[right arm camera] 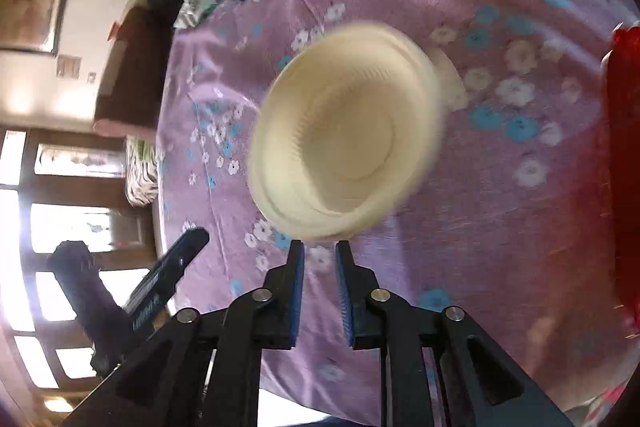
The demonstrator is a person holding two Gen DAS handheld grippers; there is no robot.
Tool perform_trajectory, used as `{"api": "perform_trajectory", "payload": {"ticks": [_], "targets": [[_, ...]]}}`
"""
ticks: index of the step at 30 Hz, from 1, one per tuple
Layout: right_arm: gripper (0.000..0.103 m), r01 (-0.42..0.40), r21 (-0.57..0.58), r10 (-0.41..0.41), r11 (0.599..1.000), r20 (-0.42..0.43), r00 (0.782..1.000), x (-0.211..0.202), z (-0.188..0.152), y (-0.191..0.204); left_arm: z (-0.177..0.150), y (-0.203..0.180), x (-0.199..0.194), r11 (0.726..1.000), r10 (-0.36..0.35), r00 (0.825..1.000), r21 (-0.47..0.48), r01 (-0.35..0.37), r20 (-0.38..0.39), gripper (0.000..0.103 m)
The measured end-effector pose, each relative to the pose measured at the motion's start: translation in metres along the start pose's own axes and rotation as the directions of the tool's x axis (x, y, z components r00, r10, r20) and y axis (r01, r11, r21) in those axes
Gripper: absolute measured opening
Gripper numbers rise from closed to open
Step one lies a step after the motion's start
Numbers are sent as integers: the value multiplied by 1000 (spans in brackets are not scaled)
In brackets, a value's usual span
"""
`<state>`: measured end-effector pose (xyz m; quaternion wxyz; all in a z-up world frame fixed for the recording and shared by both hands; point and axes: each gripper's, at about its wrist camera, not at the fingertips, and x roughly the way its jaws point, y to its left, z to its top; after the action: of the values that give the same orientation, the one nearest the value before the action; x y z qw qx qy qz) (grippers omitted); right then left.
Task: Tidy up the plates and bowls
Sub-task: 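Grasp a cream paper bowl rim with the left gripper while the right gripper holds the tab-handled bowl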
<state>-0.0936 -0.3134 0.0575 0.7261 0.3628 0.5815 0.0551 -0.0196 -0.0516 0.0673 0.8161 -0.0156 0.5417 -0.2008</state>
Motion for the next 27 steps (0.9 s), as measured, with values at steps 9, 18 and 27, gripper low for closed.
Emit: {"api": "perform_trajectory", "payload": {"ticks": [9, 18, 27], "targets": [[18, 90, -60, -78, 994, 179, 981, -60, 12, -38, 34, -53, 3, 991, -25, 999, 130, 22, 23, 35], [18, 20, 23, -24, 1000, 198, 980, -53, 1, -59, 68, -92, 45, 967, 2, 999, 256, 7, -35, 35], [24, -4, 92, -13, 996, 185, 983, -34, 5, -65, 92, -104, 84, 945, 14, 996, 327, 17, -92, 35]]}}
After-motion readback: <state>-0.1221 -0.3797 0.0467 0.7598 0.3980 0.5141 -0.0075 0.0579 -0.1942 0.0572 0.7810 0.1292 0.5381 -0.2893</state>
